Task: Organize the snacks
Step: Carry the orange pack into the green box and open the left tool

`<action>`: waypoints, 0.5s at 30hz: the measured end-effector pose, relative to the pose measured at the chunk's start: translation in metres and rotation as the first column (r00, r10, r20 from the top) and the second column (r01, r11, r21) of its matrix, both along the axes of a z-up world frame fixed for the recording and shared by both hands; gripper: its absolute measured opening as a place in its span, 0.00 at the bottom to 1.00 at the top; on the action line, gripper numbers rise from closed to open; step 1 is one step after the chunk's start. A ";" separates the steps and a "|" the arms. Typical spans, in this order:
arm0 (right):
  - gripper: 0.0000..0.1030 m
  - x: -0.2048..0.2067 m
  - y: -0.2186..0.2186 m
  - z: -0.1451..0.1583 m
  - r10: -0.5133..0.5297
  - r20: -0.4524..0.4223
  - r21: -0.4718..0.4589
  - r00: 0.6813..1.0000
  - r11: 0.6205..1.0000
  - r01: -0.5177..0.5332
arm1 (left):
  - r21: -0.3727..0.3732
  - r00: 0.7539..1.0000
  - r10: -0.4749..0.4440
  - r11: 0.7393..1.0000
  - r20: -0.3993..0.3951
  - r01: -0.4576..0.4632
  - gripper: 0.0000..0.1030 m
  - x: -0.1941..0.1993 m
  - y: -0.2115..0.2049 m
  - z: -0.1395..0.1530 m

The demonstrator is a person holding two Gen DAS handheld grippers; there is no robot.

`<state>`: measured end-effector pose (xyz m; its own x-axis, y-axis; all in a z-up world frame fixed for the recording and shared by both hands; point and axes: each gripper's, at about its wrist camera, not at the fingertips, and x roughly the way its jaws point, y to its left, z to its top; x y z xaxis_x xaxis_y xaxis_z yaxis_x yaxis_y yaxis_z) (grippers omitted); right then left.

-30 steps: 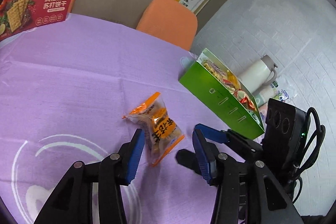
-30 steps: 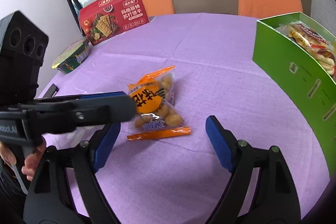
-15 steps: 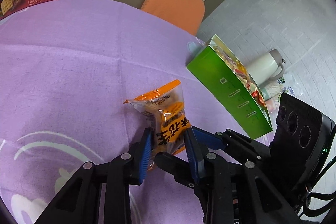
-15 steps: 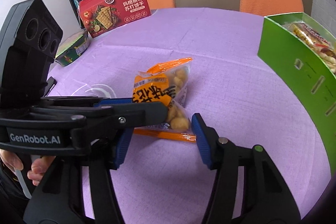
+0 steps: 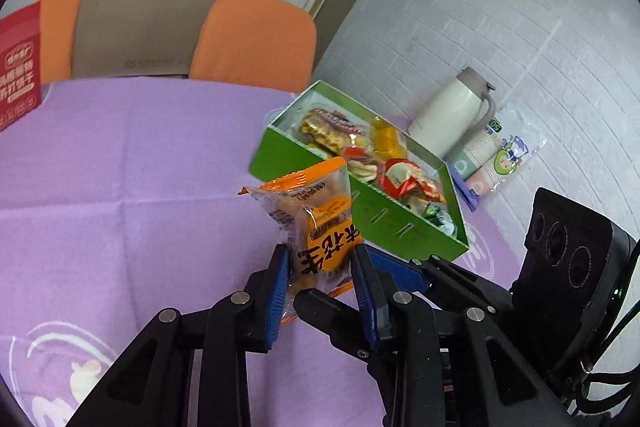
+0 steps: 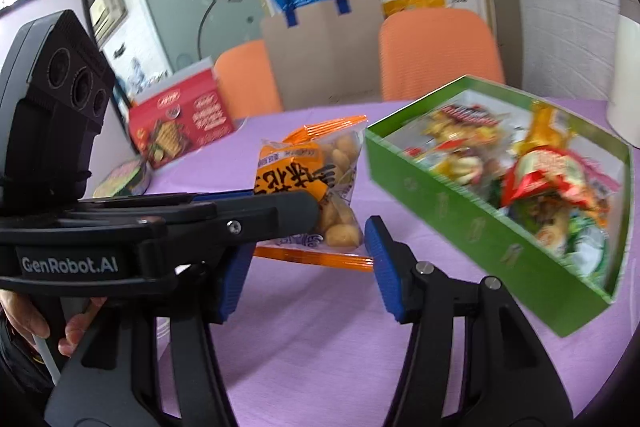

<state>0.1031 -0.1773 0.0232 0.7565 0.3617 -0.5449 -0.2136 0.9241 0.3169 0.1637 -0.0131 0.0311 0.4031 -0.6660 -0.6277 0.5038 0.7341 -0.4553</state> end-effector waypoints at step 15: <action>0.55 0.043 -0.097 0.004 -0.153 0.020 0.039 0.988 0.988 0.152 | 0.016 0.981 -0.179 0.984 0.071 0.178 0.30 0.037 -0.136 0.036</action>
<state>0.1466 -0.2743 0.0273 0.8164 0.2607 -0.5152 -0.0787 0.9342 0.3481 0.2006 -0.1493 0.0673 0.3223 -0.7253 -0.6084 0.6585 0.6335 -0.4063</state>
